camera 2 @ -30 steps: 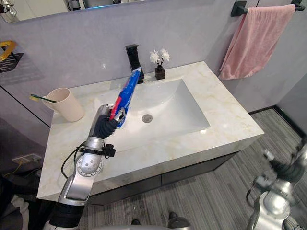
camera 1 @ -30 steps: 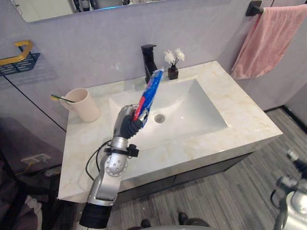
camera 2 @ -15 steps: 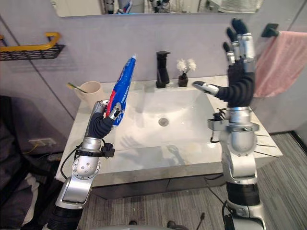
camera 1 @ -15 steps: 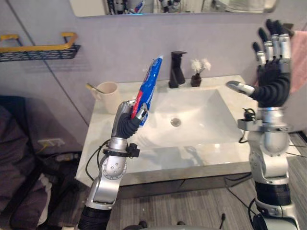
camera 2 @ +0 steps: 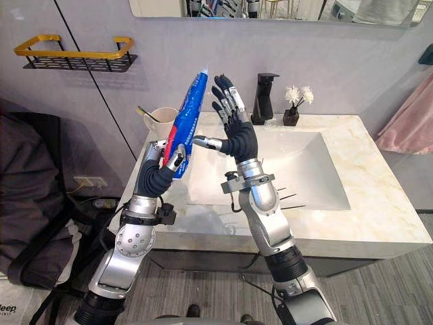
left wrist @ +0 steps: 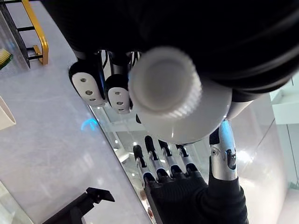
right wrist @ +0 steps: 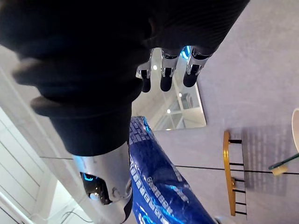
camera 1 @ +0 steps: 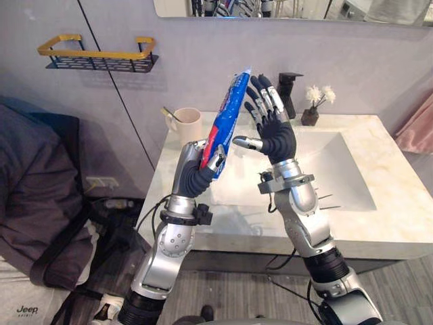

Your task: Organize washtable

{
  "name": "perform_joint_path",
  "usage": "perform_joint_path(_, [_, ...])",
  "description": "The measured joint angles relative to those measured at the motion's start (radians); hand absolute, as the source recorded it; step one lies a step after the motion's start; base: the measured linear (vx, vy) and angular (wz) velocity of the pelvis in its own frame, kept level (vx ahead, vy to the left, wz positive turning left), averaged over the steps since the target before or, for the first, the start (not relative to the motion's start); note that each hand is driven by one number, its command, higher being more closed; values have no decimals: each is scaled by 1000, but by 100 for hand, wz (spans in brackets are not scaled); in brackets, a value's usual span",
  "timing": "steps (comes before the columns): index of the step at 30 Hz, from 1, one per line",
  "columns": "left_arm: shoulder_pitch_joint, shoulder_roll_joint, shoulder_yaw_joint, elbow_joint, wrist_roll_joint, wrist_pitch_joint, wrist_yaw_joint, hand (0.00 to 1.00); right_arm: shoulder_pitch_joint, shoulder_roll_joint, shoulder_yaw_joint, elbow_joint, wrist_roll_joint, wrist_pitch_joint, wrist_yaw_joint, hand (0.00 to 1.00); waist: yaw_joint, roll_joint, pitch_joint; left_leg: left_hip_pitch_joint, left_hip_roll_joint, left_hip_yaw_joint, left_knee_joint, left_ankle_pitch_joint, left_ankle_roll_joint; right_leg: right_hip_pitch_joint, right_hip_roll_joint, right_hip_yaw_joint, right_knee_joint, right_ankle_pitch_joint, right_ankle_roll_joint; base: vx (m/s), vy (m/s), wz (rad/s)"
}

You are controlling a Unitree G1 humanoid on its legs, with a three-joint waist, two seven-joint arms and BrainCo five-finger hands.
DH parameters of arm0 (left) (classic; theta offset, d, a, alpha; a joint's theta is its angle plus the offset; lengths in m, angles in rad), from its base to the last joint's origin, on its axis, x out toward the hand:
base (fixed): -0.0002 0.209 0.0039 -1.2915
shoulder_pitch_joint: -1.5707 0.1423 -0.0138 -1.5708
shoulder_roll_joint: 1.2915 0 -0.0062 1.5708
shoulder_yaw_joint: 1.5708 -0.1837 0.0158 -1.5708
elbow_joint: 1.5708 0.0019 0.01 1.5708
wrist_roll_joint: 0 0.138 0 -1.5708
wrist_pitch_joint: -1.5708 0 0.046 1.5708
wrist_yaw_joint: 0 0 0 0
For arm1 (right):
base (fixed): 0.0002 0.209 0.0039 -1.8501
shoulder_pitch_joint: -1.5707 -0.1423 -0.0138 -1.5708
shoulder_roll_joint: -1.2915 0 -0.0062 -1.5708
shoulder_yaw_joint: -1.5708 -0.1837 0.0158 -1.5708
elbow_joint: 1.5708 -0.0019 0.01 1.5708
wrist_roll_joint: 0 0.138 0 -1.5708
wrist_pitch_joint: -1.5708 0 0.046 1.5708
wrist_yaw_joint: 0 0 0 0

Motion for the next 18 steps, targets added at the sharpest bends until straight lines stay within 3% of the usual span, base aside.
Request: perform_joint_path(18, [-17, -17, -105, 127, 3, 17, 35, 100, -16, 56, 92, 121, 400, -9, -11, 0, -5, -22, -14, 11, -4, 9, -29, 16, 4, -6, -4, 8, -7, 4, 5, -13, -4, -1])
